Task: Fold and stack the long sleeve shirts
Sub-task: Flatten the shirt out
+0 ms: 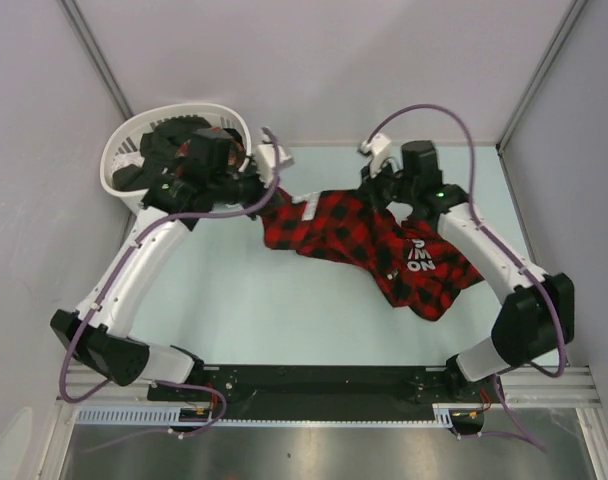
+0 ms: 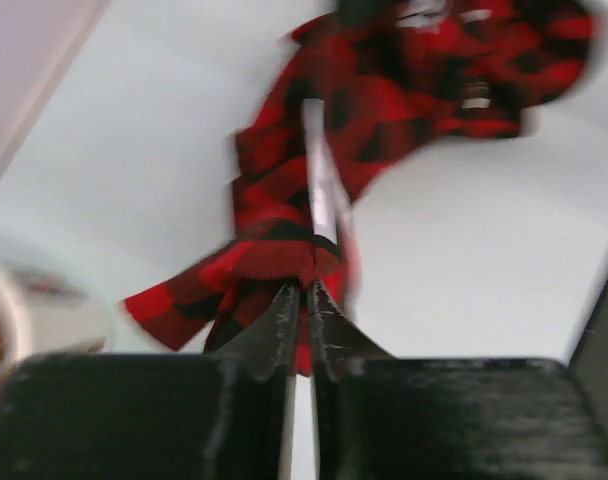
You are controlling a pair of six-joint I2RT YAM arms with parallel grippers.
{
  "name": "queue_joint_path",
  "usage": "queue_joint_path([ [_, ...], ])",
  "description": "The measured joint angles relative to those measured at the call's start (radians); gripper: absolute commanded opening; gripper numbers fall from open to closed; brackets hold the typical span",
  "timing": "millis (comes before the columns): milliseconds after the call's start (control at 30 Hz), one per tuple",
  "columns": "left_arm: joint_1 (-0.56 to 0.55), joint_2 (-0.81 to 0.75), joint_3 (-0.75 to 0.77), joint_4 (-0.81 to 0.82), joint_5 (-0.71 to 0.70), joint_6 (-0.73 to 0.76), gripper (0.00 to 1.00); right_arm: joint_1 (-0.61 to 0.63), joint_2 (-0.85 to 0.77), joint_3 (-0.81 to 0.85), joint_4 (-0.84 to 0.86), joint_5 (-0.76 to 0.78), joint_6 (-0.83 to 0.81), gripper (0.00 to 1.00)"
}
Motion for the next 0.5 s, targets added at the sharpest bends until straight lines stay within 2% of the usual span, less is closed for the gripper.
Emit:
queue_joint_path([
  [33, -0.040, 0.013, 0.019, 0.001, 0.031, -0.011, 0.18, -0.029, -0.031, 0.003, -0.002, 0.009, 0.016, 0.00],
  [67, -0.117, 0.026, 0.036, -0.007, 0.055, -0.013, 0.28, -0.068, -0.066, 0.006, -0.006, 0.016, 0.033, 0.00],
  [167, -0.426, 0.071, 0.053, -0.039, 0.094, 0.032, 0.52, -0.216, -0.166, 0.006, -0.030, -0.009, 0.076, 0.00],
  [200, -0.532, 0.093, 0.051, -0.066, 0.122, 0.053, 0.56, -0.285, -0.203, 0.005, -0.042, -0.036, 0.091, 0.00],
  [267, -0.595, 0.114, 0.033, -0.111, 0.156, 0.089, 0.64, -0.401, -0.266, -0.007, -0.047, -0.079, 0.100, 0.00],
  [333, -0.525, 0.113, -0.006, -0.098, 0.173, 0.093, 0.67, -0.509, -0.331, -0.031, -0.066, -0.130, 0.097, 0.00],
  [400, -0.355, 0.111, -0.070, -0.009, 0.187, 0.069, 0.68, -0.600, -0.394, -0.055, -0.093, -0.180, 0.087, 0.00],
  [467, -0.167, 0.122, -0.156, 0.121, 0.140, 0.030, 0.68, -0.665, -0.442, -0.076, -0.121, -0.233, 0.072, 0.00],
  [500, -0.110, 0.132, -0.190, 0.167, 0.109, 0.028, 0.68, -0.692, -0.461, -0.085, -0.134, -0.261, 0.066, 0.00],
])
